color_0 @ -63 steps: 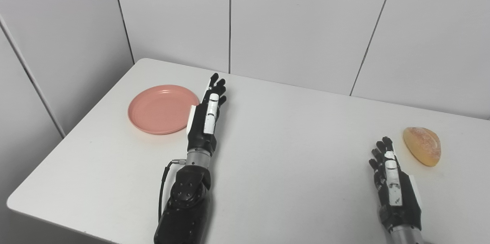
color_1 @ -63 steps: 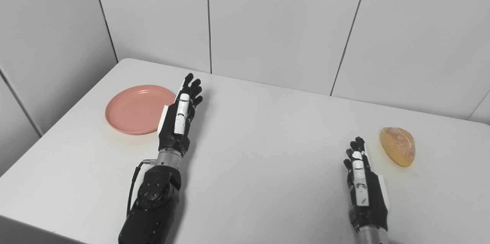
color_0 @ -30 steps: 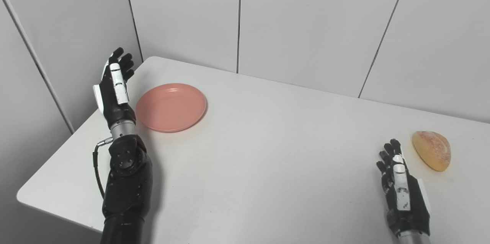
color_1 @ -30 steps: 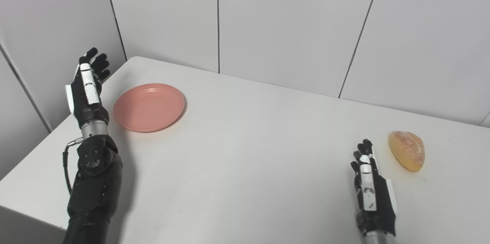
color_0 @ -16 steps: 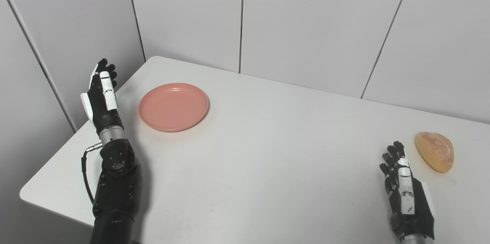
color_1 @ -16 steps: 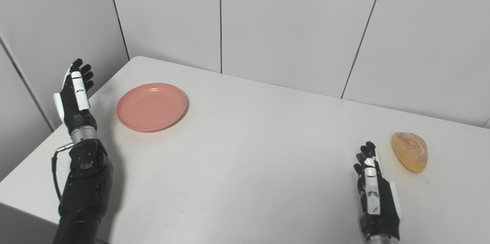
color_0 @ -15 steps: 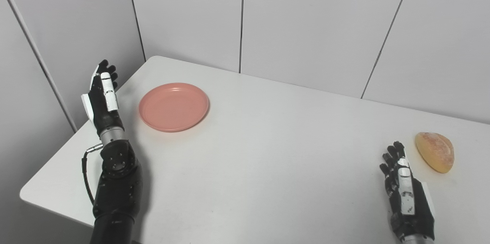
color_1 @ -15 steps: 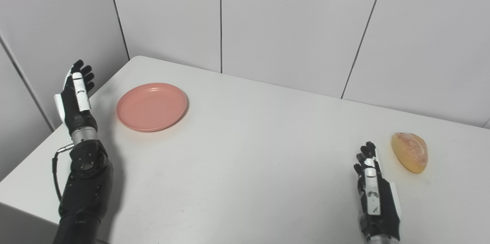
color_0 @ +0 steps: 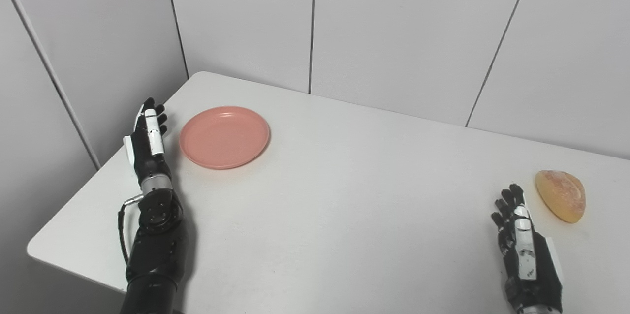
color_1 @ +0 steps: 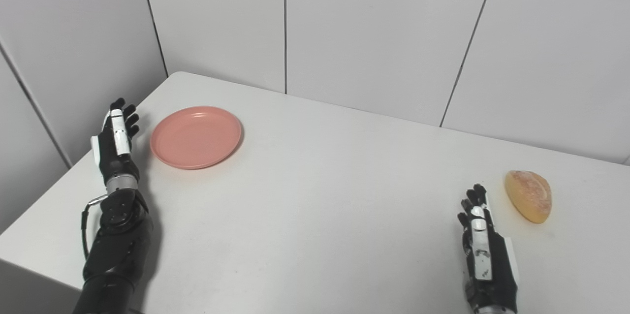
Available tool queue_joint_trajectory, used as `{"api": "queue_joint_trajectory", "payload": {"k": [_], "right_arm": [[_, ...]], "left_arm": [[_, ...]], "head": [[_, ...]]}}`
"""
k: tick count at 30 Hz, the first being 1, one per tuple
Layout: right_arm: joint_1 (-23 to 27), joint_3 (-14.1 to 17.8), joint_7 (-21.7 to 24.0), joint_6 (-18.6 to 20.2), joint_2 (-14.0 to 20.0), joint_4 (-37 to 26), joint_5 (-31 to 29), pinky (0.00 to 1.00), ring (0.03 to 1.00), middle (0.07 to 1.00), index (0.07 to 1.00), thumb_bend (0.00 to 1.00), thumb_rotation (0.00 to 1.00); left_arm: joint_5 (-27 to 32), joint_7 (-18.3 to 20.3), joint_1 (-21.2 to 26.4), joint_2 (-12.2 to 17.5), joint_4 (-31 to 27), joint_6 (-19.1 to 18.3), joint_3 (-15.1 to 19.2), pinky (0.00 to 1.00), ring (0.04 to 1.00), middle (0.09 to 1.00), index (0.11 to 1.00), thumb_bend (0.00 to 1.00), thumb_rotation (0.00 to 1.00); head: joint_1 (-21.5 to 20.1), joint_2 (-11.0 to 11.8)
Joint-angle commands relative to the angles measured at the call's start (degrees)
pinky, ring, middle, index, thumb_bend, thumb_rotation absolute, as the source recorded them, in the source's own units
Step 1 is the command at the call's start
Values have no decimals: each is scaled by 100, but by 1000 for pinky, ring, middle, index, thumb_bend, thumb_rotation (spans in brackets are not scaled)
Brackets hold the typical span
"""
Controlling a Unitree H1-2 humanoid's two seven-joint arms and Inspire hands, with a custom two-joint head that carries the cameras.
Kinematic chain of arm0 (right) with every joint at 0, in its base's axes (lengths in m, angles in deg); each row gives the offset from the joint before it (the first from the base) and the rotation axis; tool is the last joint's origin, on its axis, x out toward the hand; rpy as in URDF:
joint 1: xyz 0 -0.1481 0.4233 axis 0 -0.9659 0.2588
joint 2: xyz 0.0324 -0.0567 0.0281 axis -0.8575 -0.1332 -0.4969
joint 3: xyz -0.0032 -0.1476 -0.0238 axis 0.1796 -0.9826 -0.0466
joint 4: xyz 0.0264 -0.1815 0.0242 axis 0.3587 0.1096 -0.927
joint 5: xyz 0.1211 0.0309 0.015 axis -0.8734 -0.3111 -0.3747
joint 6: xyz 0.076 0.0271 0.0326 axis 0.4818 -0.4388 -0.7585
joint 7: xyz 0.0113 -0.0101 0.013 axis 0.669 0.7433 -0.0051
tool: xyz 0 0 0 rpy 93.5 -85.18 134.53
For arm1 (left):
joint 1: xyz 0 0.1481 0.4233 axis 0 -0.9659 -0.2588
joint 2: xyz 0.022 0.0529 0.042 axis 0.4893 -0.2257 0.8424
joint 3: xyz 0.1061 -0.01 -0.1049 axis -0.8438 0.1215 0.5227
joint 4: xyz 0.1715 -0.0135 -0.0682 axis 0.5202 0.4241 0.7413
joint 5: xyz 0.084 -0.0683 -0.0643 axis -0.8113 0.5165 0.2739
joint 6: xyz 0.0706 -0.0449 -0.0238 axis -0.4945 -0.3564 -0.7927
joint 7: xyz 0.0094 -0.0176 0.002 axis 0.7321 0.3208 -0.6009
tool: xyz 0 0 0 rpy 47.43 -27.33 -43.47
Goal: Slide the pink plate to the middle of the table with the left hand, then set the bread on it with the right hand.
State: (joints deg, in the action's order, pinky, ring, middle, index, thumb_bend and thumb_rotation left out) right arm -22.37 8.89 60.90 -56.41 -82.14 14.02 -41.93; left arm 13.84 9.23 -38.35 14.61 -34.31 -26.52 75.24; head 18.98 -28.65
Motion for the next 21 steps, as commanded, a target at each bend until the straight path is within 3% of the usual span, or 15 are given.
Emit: {"api": "queue_joint_trajectory", "payload": {"k": [1,21], "right_arm": [[-3,45,16,-86,10,-105,-70,1000,1000,1000,1000,556,971],[-54,66,-34,-73,18,-168,-50,1000,1000,1000,1000,544,962]], "left_arm": [[-111,-64,329,111,-47,8,-44,851,840,826,822,482,1000],[176,58,748,-25,398,-347,-259,854,852,841,838,502,1000]], "head": [[31,-14],[68,-89]]}}
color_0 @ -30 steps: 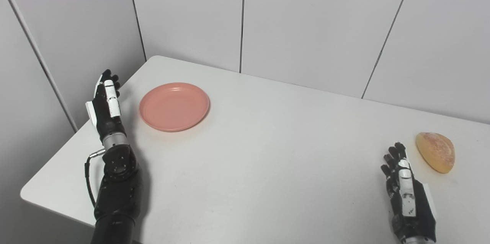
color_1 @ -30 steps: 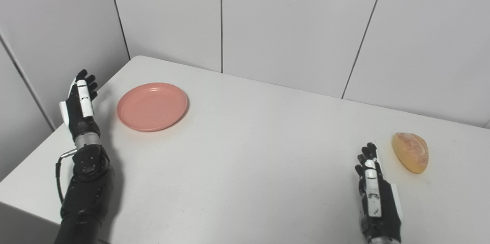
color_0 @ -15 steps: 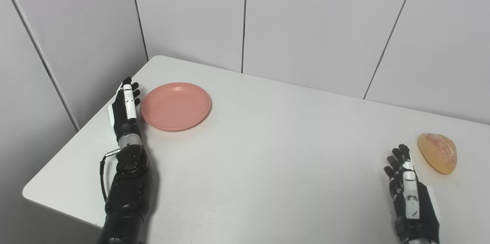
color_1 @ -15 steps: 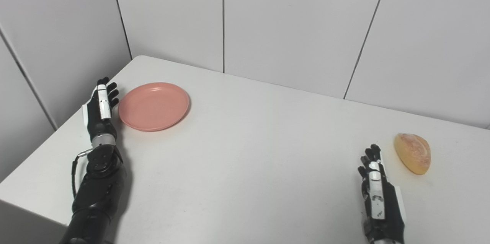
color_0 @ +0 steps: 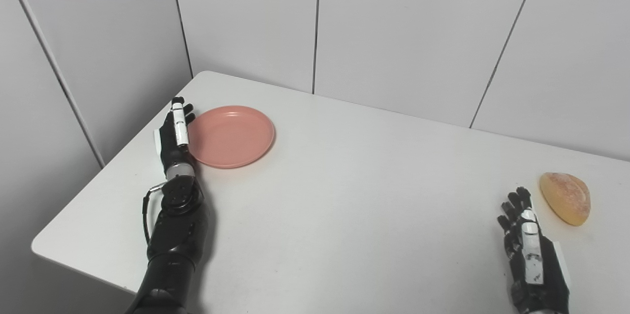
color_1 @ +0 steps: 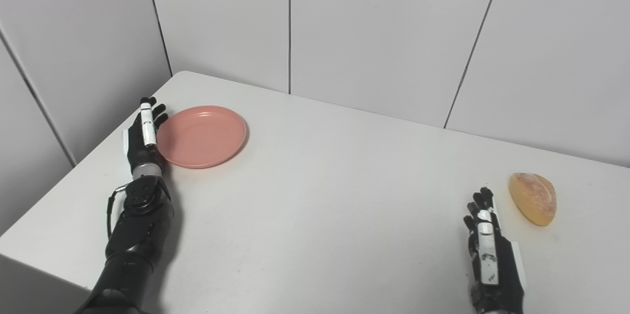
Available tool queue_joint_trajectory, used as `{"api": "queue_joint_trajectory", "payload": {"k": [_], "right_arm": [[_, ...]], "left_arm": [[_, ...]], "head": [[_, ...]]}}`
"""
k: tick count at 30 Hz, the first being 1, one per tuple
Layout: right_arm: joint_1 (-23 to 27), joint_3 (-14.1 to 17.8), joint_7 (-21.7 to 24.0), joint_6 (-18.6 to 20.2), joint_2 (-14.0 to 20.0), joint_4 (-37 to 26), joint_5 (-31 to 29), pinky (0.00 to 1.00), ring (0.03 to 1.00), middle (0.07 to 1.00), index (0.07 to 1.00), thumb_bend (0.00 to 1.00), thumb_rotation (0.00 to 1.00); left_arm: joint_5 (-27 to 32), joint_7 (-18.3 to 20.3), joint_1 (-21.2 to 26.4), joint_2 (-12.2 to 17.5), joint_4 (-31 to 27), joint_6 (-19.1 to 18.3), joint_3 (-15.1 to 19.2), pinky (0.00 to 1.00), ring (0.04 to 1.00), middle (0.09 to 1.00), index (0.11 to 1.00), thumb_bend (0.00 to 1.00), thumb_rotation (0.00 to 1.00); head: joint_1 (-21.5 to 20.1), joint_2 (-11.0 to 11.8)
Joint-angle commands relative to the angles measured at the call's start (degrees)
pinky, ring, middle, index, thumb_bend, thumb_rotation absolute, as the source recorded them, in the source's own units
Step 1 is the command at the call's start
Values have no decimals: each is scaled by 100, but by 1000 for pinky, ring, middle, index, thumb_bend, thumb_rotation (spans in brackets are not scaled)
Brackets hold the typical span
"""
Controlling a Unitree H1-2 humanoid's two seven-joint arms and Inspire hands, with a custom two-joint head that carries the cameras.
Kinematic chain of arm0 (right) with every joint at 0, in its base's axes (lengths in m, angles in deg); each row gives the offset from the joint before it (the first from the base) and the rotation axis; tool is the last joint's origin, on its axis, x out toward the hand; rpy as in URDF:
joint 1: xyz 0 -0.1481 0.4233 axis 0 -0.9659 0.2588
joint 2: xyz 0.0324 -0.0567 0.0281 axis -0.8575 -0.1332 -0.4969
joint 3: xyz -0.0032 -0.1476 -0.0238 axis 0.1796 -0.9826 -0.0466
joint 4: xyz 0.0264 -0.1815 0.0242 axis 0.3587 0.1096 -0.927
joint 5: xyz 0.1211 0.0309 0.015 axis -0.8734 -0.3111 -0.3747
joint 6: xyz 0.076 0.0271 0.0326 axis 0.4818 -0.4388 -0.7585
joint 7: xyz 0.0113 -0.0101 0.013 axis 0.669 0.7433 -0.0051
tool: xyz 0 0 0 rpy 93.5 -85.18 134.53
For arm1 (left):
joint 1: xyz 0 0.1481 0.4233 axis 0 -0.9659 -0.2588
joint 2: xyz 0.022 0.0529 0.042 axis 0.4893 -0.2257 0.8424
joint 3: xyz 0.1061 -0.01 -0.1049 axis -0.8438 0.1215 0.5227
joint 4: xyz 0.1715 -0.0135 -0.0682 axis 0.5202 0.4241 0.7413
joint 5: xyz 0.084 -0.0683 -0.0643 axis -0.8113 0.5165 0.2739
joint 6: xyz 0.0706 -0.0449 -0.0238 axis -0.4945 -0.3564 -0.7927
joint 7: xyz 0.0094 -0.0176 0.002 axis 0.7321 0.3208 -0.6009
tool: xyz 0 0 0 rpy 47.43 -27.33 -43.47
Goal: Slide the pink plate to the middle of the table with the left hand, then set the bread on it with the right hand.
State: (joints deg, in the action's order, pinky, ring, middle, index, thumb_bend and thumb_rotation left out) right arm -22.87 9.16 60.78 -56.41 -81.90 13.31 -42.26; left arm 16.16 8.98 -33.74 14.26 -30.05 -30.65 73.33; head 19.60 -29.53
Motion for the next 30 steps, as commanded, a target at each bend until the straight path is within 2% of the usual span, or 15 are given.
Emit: {"api": "queue_joint_trajectory", "payload": {"k": [1,12,18,24,30], "right_arm": [[-4,37,-22,-69,-5,-102,-19,1000,1000,1000,1000,544,960],[7,3,-23,-95,-45,-131,1,1000,1000,1000,1000,530,953],[29,-20,-66,-51,-67,-154,74,1000,1000,1000,1000,533,969],[61,-41,-58,-10,-59,-128,77,1000,1000,1000,1000,535,960],[89,-56,-107,-13,-94,-105,99,1000,1000,1000,1000,548,959]], "left_arm": [[-37,109,290,4,-25,64,-86,855,853,841,839,501,1000],[-7,401,398,-116,-8,-14,-390,866,852,839,833,500,1000],[52,785,404,-272,-53,-69,-657,873,856,845,843,482,1000],[7,993,359,-416,-185,-170,-853,844,845,833,828,445,1000],[61,1238,360,-475,-146,-254,-996,862,859,842,828,463,1000]], "head": [[6,-1],[-53,-29],[-74,-35],[-115,-50],[-168,-67]]}}
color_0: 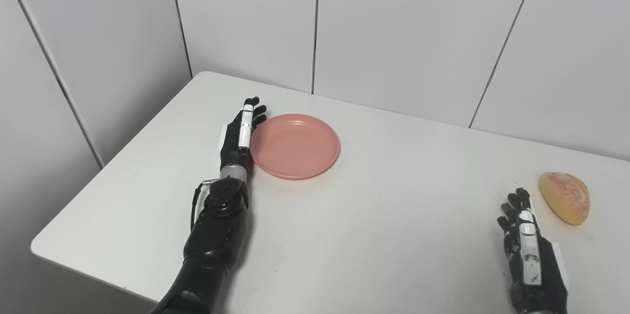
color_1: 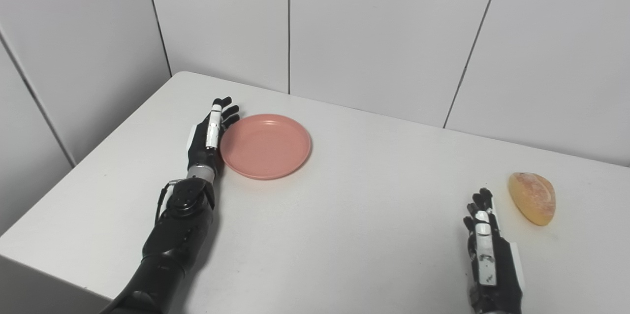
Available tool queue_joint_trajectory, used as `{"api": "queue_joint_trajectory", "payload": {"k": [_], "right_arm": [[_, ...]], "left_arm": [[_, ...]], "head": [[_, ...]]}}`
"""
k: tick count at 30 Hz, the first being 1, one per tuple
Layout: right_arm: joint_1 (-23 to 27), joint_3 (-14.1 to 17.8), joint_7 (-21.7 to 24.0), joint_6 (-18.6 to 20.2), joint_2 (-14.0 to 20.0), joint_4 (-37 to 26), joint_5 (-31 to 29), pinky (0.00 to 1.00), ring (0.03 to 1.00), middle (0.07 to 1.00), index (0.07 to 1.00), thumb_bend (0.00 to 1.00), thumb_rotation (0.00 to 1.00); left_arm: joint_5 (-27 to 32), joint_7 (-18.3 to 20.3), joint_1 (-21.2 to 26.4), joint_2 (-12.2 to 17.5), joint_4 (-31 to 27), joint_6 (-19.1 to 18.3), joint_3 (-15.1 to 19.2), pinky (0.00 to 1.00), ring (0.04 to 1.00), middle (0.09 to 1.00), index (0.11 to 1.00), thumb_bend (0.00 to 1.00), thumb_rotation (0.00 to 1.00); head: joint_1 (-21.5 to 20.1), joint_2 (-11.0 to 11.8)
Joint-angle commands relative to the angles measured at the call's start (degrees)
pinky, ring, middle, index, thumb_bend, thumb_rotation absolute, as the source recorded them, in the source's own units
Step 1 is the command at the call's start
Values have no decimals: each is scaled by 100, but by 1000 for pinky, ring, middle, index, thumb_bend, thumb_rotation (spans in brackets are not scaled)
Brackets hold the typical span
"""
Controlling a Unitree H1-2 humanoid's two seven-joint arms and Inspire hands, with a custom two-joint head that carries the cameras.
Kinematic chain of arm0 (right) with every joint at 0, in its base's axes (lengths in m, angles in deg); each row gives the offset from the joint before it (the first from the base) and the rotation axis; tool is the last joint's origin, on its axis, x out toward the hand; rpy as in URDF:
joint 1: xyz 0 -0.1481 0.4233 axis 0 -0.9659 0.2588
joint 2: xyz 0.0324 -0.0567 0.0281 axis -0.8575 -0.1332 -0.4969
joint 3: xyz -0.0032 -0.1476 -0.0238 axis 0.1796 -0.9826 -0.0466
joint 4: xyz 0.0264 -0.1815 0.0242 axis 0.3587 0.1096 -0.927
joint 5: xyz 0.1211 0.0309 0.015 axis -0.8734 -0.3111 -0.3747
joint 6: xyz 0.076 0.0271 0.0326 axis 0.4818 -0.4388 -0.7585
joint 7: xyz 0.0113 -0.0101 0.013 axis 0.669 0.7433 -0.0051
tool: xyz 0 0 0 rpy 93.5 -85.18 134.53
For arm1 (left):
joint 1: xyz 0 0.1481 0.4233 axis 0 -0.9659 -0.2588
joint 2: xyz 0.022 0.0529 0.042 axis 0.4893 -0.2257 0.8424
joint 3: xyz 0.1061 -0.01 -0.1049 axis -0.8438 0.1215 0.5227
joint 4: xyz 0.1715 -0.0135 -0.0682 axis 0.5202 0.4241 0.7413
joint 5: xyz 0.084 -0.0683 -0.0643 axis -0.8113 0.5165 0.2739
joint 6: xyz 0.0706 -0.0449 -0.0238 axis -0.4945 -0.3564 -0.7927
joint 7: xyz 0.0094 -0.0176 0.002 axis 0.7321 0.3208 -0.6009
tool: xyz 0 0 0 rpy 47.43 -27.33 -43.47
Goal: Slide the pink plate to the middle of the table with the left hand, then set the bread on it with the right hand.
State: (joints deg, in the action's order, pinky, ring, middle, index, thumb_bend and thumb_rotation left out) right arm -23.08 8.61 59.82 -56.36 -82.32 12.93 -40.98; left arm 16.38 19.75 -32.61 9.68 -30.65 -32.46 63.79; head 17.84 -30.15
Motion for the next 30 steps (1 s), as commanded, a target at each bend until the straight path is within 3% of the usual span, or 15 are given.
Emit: {"api": "queue_joint_trajectory", "payload": {"k": [1,16,22,30], "right_arm": [[114,4,-15,-28,-61,-56,-36,1000,1000,1000,1000,548,954],[155,-24,-9,-34,-79,-17,19,1000,1000,1000,1000,557,952],[128,-26,-71,81,-117,-128,52,1000,1000,1000,1000,533,933],[145,-37,-201,79,-218,-161,127,1000,1000,1000,1000,532,934]], "left_arm": [[27,171,244,-38,-100,-79,-58,857,849,834,823,457,1000],[4,445,231,-309,-296,-292,-428,855,864,848,831,454,1000],[-93,539,187,-470,-325,-364,-587,884,881,860,844,465,1000],[-224,667,39,-579,-473,-478,-795,849,848,831,820,437,1000]], "head": [[-27,-8],[-303,-111],[-647,-197],[-1226,-327]]}}
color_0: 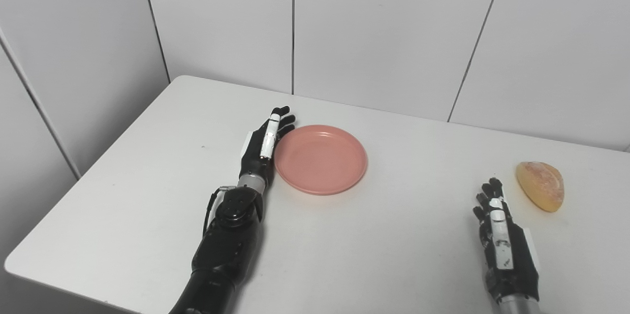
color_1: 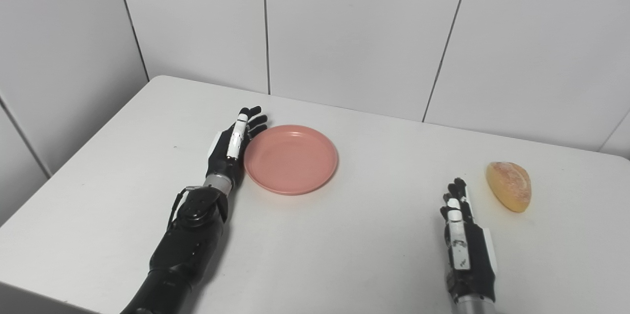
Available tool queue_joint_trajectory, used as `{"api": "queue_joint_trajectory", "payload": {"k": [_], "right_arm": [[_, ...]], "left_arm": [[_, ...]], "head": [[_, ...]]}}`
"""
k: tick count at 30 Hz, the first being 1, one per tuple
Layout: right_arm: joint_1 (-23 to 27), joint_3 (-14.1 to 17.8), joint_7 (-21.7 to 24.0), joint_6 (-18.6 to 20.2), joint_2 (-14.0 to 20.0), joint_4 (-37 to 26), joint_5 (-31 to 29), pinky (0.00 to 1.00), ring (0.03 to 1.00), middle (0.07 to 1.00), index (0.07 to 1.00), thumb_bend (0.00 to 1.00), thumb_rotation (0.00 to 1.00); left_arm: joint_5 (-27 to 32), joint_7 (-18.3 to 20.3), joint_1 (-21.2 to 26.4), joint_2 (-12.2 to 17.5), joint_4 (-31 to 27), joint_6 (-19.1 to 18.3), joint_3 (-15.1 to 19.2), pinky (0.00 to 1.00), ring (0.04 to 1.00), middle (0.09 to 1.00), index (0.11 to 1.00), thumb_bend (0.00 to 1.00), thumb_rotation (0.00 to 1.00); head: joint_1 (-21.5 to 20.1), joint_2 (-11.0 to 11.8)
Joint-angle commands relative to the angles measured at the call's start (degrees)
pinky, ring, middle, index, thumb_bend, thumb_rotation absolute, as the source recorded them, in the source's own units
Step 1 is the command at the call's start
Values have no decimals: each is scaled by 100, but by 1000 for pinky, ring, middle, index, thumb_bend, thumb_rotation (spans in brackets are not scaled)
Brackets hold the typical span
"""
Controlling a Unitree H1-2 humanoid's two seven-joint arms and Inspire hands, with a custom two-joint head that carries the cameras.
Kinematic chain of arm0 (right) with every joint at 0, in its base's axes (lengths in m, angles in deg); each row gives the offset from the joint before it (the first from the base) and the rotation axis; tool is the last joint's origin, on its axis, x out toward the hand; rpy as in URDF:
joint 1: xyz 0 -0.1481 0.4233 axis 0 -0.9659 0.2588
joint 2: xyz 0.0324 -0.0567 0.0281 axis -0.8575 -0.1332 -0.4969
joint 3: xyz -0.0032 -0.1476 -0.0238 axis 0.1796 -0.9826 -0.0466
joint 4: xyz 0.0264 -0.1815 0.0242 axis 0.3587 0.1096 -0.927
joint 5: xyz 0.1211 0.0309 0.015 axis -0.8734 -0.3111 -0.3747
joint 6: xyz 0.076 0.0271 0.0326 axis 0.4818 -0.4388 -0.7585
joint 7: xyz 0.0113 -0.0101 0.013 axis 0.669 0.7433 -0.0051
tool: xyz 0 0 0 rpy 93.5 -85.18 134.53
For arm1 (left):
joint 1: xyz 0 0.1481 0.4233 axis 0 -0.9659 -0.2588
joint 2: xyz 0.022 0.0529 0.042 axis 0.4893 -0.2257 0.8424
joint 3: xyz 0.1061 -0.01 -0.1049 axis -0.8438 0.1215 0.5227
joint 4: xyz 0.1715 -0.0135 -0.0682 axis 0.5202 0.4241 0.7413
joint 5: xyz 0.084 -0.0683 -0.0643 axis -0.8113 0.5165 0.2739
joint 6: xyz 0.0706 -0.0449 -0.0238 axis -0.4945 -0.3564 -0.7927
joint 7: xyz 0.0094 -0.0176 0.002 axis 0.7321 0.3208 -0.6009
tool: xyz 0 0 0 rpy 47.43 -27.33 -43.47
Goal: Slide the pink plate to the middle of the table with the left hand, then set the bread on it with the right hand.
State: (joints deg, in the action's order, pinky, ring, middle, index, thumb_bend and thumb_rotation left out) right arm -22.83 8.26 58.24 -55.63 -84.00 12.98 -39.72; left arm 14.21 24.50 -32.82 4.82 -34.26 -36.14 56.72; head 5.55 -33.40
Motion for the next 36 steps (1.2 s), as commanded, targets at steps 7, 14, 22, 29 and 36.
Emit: {"api": "queue_joint_trajectory", "payload": {"k": [7,14,22,29,36], "right_arm": [[136,-55,-194,72,-197,-199,119,1000,1000,1000,1000,531,908],[193,-81,-326,9,-362,-112,216,1000,1000,1000,1000,498,894],[257,-131,-445,5,-519,-54,269,1000,1000,1000,1000,501,861],[326,-163,-491,-69,-594,44,327,1000,1000,1000,1000,525,841],[336,-216,-486,62,-586,-32,396,1000,1000,1000,1000,540,855]], "left_arm": [[188,439,-159,-256,-407,-306,-113,849,853,831,818,404,1000],[167,573,-354,-385,-665,-421,-120,859,864,849,840,410,1000],[154,637,-604,-611,-832,-320,-106,849,840,817,799,428,1000],[174,845,-784,-708,-1043,-378,-259,862,872,857,851,436,1000],[75,900,-914,-845,-1101,-128,-384,915,907,893,877,444,1000]], "head": [[-382,-64],[-766,-95],[-1062,-139],[-1293,-176],[-1409,-219]]}}
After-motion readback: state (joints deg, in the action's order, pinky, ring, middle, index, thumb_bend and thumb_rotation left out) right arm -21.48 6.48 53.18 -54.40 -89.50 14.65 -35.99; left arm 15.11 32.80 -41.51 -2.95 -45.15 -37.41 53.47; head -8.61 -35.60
